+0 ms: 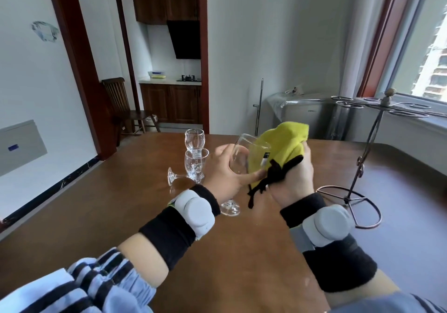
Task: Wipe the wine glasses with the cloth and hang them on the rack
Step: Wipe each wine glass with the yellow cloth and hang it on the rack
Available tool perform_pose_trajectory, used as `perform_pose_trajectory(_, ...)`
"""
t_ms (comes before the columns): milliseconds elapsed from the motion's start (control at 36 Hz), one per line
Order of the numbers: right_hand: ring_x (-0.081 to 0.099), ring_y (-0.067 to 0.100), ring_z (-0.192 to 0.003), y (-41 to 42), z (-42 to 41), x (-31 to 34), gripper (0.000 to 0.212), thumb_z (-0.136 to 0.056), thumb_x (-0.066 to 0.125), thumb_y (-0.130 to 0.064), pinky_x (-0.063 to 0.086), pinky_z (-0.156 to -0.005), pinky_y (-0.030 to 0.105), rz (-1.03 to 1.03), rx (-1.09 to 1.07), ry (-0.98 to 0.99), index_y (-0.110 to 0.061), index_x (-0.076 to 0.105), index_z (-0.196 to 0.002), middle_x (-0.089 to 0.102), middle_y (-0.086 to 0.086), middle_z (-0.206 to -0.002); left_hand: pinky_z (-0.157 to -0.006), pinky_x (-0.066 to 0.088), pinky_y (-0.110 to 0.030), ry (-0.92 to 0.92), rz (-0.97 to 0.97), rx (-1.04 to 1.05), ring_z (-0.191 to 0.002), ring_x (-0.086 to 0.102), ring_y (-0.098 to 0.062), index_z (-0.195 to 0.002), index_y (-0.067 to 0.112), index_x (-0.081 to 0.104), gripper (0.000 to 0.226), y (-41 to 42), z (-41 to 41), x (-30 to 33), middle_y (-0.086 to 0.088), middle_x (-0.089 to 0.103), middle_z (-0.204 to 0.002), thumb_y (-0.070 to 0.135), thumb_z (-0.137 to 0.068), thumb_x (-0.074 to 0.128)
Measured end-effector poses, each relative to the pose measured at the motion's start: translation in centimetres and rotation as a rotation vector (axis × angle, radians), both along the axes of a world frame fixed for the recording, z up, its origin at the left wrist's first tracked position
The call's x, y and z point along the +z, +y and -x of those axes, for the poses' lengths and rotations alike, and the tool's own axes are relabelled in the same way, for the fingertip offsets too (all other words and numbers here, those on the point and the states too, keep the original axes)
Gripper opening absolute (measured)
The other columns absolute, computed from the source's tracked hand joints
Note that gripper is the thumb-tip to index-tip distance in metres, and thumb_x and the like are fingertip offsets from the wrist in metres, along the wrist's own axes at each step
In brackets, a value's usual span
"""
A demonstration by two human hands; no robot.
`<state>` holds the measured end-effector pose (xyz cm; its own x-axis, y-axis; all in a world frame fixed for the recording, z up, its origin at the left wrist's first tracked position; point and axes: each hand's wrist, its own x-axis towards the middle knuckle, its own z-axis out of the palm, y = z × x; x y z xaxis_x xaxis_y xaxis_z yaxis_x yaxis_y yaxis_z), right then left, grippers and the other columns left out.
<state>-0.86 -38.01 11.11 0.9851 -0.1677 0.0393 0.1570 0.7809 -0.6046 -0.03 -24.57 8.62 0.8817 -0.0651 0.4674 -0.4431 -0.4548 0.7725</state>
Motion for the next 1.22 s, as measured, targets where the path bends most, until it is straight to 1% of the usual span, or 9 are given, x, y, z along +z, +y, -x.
perform_pose_trajectory(167,0.055,0.002,-0.064,1.1,0.3,-0.3,0.039,-0.104,0.032,-0.044,0.046,-0.060,0.020,0.629,-0.260,-0.189,-0.009,0.047,-0.106,0.053,0.012,-0.088,-0.058,0.044,-0.017,0.091,0.017,-0.148,-0.054,0.051,0.004,-0.109,0.023,0.055,0.048,0.1,-0.2,0.2,0.005,0.062,-0.077,0.016,-0.070,0.082)
perform_pose_trajectory(306,0.054,-0.007,-0.064,2.2,0.8,-2.6,0.012,-0.100,0.040,-0.038,0.043,-0.068,0.023,0.988,-0.524,-0.386,-0.031,0.049,-0.102,0.057,-0.012,-0.072,-0.066,0.043,-0.007,0.018,-0.020,-0.068,-0.073,0.050,0.004,-0.117,0.030,0.042,0.041,0.1,-0.4,0.6,0.002,0.058,-0.096,0.003,-0.090,0.058)
perform_pose_trajectory(472,0.056,0.022,-0.101,1.5,1.5,-3.1,0.058,-0.075,0.061,-0.062,0.046,-0.094,0.049,1.305,-0.503,-0.528,-0.014,0.065,-0.108,0.063,-0.013,-0.092,-0.074,0.051,-0.030,0.087,0.008,-0.108,-0.076,0.058,-0.009,-0.104,0.027,0.048,0.044,1.5,-0.6,0.8,-0.003,0.066,-0.094,0.030,-0.066,0.069)
perform_pose_trajectory(611,0.038,-0.024,-0.103,-0.2,1.4,-2.7,0.054,-0.068,0.074,-0.056,0.028,-0.109,0.045,1.532,-0.261,-0.689,-0.016,0.067,-0.104,0.052,-0.032,-0.094,-0.065,0.052,-0.029,0.097,-0.175,-0.179,-0.075,0.060,-0.015,-0.106,0.024,0.048,0.050,3.6,-0.9,1.8,-0.006,0.065,-0.092,0.009,-0.070,0.078)
perform_pose_trajectory(806,0.043,0.013,-0.136,-1.6,-0.4,-4.9,0.063,-0.068,0.059,-0.069,0.003,-0.118,0.035,2.076,-0.073,-0.945,-0.033,0.061,-0.119,0.068,-0.013,-0.118,-0.071,0.052,-0.035,0.137,-0.662,-0.244,-0.081,0.063,-0.018,-0.106,0.037,0.047,0.062,4.5,-0.4,2.7,0.005,0.066,-0.086,0.016,-0.058,0.079)
perform_pose_trajectory(945,0.035,0.007,-0.134,-0.8,-0.5,-6.1,0.041,-0.075,0.058,-0.058,0.005,-0.115,0.030,1.907,-0.115,-0.888,-0.036,0.064,-0.108,0.068,-0.012,-0.117,-0.069,0.052,-0.031,0.122,-0.748,-0.222,-0.080,0.062,-0.015,-0.109,0.040,0.048,0.064,4.6,-0.5,3.3,0.011,0.065,-0.083,0.017,-0.059,0.079)
perform_pose_trajectory(1028,0.046,-0.002,-0.113,-0.6,-0.4,-5.7,0.037,-0.085,0.057,-0.055,0.029,-0.107,0.034,1.681,0.063,-0.684,-0.022,0.073,-0.087,0.066,-0.023,-0.102,-0.072,0.053,-0.033,0.063,-0.794,-0.168,-0.084,0.063,-0.018,-0.112,0.042,0.046,0.067,4.2,-0.4,3.5,0.009,0.067,-0.088,0.020,-0.058,0.079)
perform_pose_trajectory(1139,0.059,0.015,-0.071,-0.5,0.5,-4.4,0.047,-0.094,0.057,-0.042,0.049,-0.068,0.030,1.284,0.256,-0.460,0.000,0.070,-0.079,0.072,0.016,-0.079,-0.071,0.050,-0.031,0.015,-0.775,-0.123,-0.084,0.061,-0.022,-0.116,0.034,0.047,0.068,3.8,-0.2,3.6,0.004,0.063,-0.088,0.016,-0.059,0.079)
perform_pose_trajectory(1222,0.061,0.022,-0.069,-0.3,0.7,-4.4,0.041,-0.090,0.055,-0.044,0.051,-0.068,0.026,1.121,0.183,-0.343,-0.011,0.071,-0.073,0.073,0.008,-0.072,-0.066,0.045,-0.031,-0.060,-0.786,-0.089,-0.079,0.061,-0.025,-0.115,0.025,0.043,0.065,3.5,-0.3,3.6,0.001,0.062,-0.086,0.020,-0.062,0.079)
